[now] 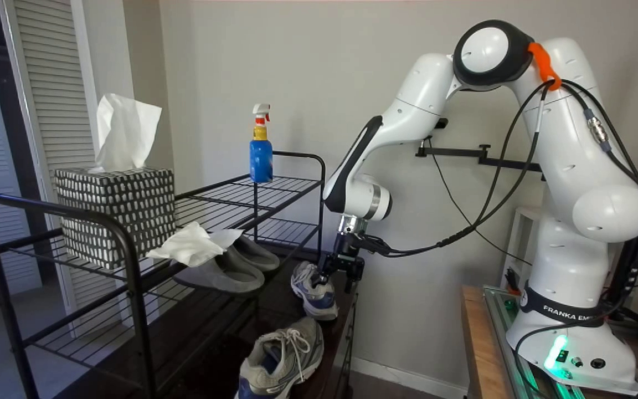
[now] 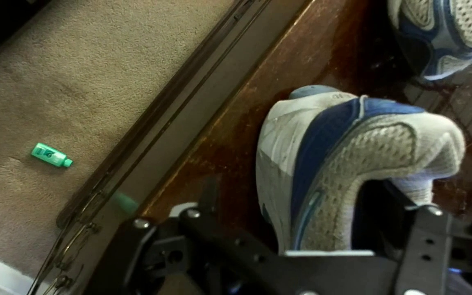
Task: Pick up the shoe and put it on top of the rack
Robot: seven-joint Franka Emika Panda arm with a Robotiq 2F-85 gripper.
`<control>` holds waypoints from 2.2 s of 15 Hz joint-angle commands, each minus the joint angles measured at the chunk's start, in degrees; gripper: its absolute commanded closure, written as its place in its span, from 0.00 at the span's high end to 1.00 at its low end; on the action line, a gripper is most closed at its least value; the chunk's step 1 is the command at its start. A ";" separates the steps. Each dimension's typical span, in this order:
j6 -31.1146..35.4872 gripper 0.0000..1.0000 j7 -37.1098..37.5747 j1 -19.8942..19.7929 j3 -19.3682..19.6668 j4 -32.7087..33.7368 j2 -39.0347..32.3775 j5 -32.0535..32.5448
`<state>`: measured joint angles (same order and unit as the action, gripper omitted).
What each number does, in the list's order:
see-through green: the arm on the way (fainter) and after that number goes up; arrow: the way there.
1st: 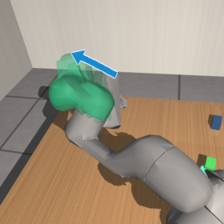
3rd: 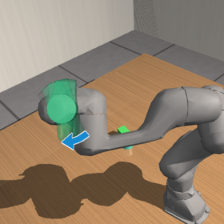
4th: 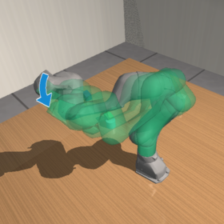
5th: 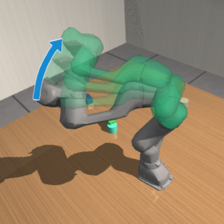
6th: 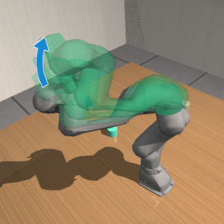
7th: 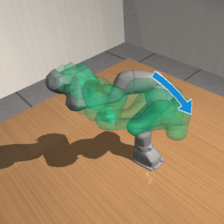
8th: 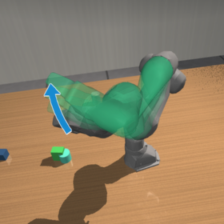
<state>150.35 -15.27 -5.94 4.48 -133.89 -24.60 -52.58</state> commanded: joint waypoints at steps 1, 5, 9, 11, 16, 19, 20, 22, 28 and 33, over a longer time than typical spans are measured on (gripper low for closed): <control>-1.99 0.61 2.57 -1.41 -1.10 2.86 -1.90 2.33; -2.65 0.31 2.15 -1.93 -1.48 3.86 -2.39 1.95; -3.09 0.03 2.23 -2.23 -1.53 4.65 -2.77 1.86; -3.14 0.04 2.13 -2.61 -1.41 4.43 -2.35 1.63; -4.67 0.04 2.36 -3.47 0.60 1.15 1.28 5.32; -4.76 0.04 3.26 -3.94 2.19 -2.61 4.45 9.14; -4.44 0.04 3.71 -4.01 2.68 -4.41 5.92 10.26; -3.01 0.04 4.46 -4.17 3.33 -8.18 9.20 11.64; 0.58 0.04 9.65 -3.46 5.44 -19.47 22.75 17.68; -2.63 0.04 19.67 -4.99 7.09 -22.41 32.49 30.41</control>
<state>150.27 -2.02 -9.91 10.82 -153.36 -0.31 -29.85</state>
